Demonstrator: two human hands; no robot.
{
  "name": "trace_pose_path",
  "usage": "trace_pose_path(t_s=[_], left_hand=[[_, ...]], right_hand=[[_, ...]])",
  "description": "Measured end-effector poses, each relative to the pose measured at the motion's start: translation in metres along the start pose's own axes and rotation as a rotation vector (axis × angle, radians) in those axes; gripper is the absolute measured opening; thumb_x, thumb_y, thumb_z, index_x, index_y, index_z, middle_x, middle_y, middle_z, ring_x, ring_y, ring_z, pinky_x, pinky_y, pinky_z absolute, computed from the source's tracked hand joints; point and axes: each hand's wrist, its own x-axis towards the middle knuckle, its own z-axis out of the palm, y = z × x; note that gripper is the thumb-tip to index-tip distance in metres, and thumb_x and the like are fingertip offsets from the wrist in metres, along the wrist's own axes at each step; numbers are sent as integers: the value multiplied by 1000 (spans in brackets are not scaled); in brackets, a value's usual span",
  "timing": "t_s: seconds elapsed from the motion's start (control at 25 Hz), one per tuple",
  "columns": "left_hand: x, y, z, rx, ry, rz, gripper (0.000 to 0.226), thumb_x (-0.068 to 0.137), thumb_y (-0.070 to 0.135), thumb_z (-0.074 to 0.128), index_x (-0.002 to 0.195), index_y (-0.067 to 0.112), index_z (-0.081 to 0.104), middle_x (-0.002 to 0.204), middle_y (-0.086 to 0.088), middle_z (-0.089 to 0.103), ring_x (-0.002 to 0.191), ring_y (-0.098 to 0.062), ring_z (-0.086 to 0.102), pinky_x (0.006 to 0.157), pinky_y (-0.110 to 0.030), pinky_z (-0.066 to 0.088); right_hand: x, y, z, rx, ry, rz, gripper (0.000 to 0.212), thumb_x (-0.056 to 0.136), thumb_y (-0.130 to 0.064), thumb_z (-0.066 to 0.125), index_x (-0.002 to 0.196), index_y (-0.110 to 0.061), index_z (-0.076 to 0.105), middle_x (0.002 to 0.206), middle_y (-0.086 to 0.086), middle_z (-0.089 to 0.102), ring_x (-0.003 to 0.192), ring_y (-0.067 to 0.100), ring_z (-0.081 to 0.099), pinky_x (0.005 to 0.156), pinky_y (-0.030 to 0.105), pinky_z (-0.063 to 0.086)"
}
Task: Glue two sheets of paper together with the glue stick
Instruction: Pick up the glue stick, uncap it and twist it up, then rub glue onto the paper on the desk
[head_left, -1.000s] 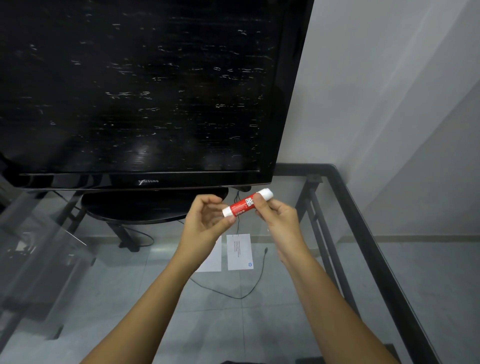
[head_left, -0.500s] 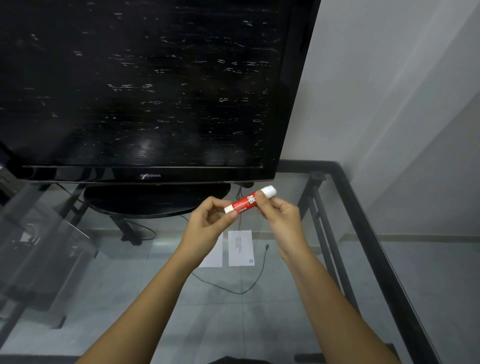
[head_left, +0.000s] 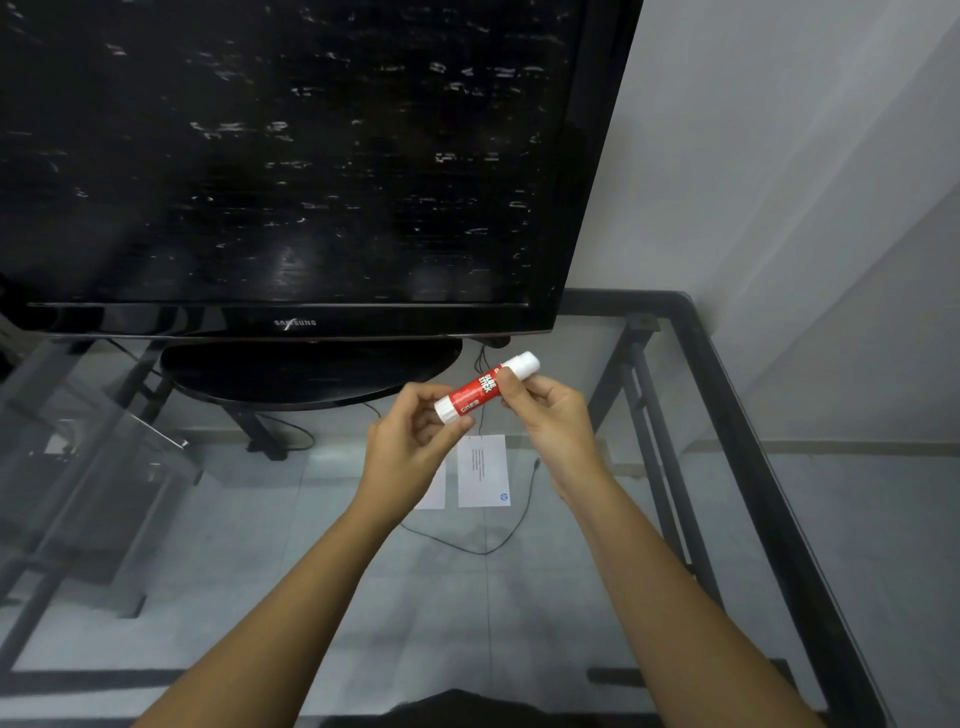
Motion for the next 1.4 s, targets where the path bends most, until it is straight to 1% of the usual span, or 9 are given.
trace_pose_path(t_s=[0.08, 0.2, 0.32, 0.44, 0.56, 0.76, 1.0, 1.16, 1.4], left_hand=[[1, -9, -1, -109, 56, -79, 23, 76, 29, 72, 94, 32, 59, 91, 9, 69, 85, -9, 67, 72, -18, 53], [-5, -34, -5, -190, 104, -237, 25, 75, 32, 70, 97, 23, 60, 95, 1, 70, 89, -15, 68, 74, -20, 54], [-15, -61, -10, -214, 126, -365, 25, 78, 31, 68, 99, 20, 60, 97, -2, 70, 93, -15, 68, 75, -17, 52], [-25, -83, -11, -279, 159, -473, 18, 83, 26, 66, 95, 18, 56, 88, 3, 72, 90, -16, 69, 76, -18, 53], [-33, -100, -9, -351, 236, -557, 6, 89, 16, 58, 89, 18, 53, 85, 1, 67, 81, -15, 67, 73, -18, 52], [-23, -108, -2, -830, 402, -774, 12, 90, 13, 53, 86, 12, 64, 74, 2, 67, 60, -8, 60, 58, -16, 51], [3, -117, 5, -1015, 322, -942, 18, 89, 27, 54, 80, 12, 54, 71, -7, 65, 58, -15, 59, 58, -20, 53], [13, -127, 5, -850, 273, -856, 9, 88, 22, 61, 87, 15, 56, 80, -6, 65, 61, -10, 61, 61, -18, 53], [6, -133, -8, 160, -260, -490, 16, 81, 23, 68, 96, 21, 64, 96, -2, 69, 87, -19, 65, 76, -29, 56]], right_hand=[[8, 19, 0, -96, -76, 2, 50, 67, -70, 55, 109, -42, 59, 113, -21, 63, 102, -7, 56, 83, 16, 43], [22, 69, -6, -590, -72, 6, 63, 89, -52, 45, 142, -22, 27, 150, 1, 31, 136, 17, 29, 109, 40, 27], [23, 119, -7, -974, -227, -29, 62, 97, -36, 37, 146, -11, 8, 157, 7, 6, 143, 23, 6, 114, 41, 13], [20, 153, -7, -1175, -360, -33, 61, 99, -37, 26, 145, -12, -5, 157, 4, -9, 143, 23, -7, 115, 42, 2], [15, 178, -10, -1296, -435, -12, 59, 99, -41, 16, 145, -14, -9, 156, 1, -13, 142, 20, -13, 114, 43, -4], [13, 196, -13, -1253, -365, -71, 58, 98, -43, 16, 145, -19, -7, 157, -3, -9, 142, 15, -14, 111, 39, -9], [8, 204, -8, -1249, -214, -121, 59, 95, -48, 16, 146, -21, 5, 157, -4, 6, 143, 15, -1, 113, 39, -5], [10, 204, -9, -1155, -170, -108, 58, 93, -49, 28, 145, -25, 17, 155, -6, 15, 143, 14, 5, 114, 38, -1], [12, 206, -9, -1090, -127, -86, 60, 90, -55, 27, 143, -28, 24, 154, -6, 22, 142, 13, 12, 114, 37, 0]])
